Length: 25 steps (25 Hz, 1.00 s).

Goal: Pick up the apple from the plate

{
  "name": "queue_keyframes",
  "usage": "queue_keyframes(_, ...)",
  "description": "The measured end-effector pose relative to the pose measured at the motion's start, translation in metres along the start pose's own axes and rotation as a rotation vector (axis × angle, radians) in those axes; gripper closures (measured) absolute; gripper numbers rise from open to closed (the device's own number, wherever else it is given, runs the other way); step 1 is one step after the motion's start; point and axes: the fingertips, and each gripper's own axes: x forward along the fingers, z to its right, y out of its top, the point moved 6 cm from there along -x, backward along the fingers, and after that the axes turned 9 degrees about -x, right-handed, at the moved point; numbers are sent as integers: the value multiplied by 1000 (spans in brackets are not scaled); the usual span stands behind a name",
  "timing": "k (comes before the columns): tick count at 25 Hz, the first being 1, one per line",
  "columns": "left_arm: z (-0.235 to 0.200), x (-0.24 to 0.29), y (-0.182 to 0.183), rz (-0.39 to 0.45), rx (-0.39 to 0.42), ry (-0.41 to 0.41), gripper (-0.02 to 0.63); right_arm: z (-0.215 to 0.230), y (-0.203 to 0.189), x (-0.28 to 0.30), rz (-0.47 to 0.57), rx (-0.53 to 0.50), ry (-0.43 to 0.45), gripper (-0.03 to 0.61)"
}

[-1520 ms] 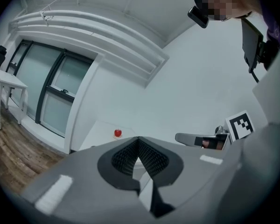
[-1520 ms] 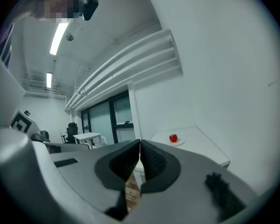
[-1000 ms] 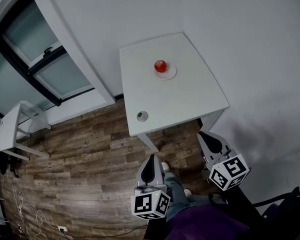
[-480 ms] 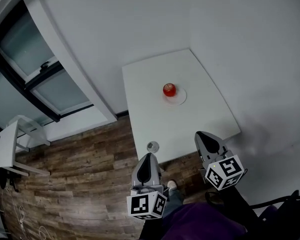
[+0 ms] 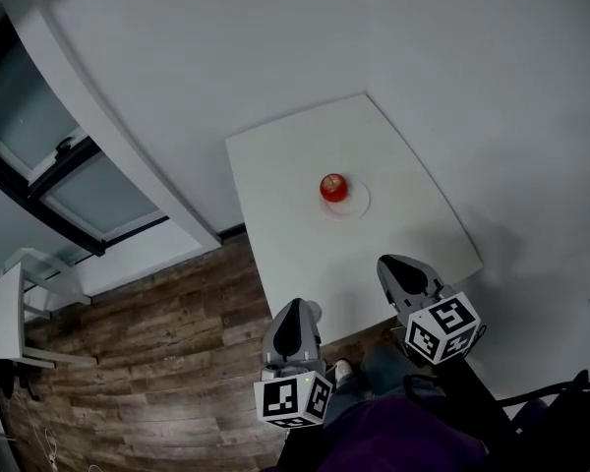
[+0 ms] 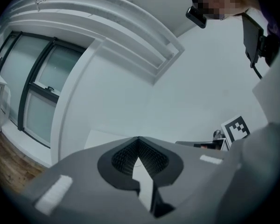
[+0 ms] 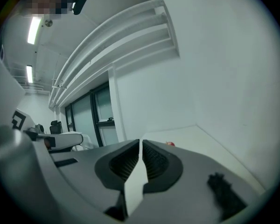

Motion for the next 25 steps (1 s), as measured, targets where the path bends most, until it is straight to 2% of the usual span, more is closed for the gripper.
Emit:
queue_keyframes(7,-9,29,-7,-28,-4,31,607,19,-3,35,-29,-10,34,565)
queue_keyframes(19,-10,103,-11,-65,3,111,607,81,-17,105,-122,-4,122,565)
queue_keyframes(25,-15,119,-19,-91,-13,177,607,111,-31,132,-179,-8,163,565)
